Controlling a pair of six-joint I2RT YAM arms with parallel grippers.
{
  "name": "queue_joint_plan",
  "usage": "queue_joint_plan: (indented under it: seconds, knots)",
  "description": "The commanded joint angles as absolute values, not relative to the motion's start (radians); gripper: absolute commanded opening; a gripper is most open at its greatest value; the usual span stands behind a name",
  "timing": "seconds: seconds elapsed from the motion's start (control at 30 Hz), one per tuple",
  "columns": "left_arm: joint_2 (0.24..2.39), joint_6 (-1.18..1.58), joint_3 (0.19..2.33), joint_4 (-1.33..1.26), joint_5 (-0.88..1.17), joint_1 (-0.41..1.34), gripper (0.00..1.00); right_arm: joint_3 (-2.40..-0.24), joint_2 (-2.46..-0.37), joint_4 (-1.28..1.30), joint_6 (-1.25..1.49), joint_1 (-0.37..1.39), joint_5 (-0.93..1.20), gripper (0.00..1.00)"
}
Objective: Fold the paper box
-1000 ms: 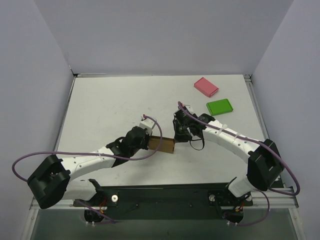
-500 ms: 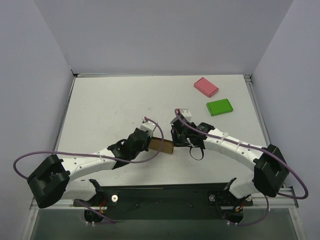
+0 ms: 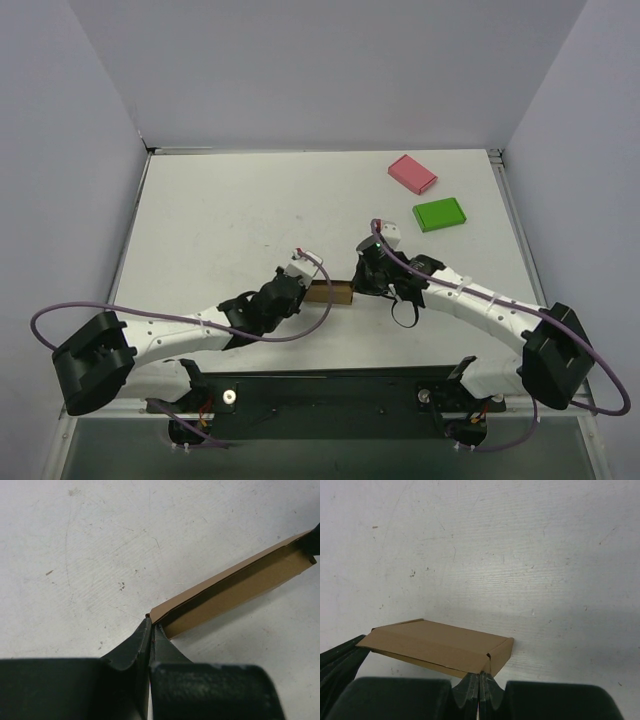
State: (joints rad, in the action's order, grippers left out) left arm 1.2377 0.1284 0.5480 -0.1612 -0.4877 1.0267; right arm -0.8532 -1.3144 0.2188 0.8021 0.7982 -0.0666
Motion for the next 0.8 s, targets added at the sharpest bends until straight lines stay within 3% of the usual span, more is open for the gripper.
queue_joint_plan:
  seconds: [0.0, 0.77]
  knots:
    - [1.267, 0.120, 0.554, -0.130, -0.437, 1.074, 0.00, -0.845, -1.273, 0.058, 0.874, 0.796, -0.008, 0.00]
    - [1.285, 0.109, 0.572, -0.103, -0.459, 1.085, 0.00, -0.781, -1.210, 0.008, 0.928, 0.744, 0.028, 0.00]
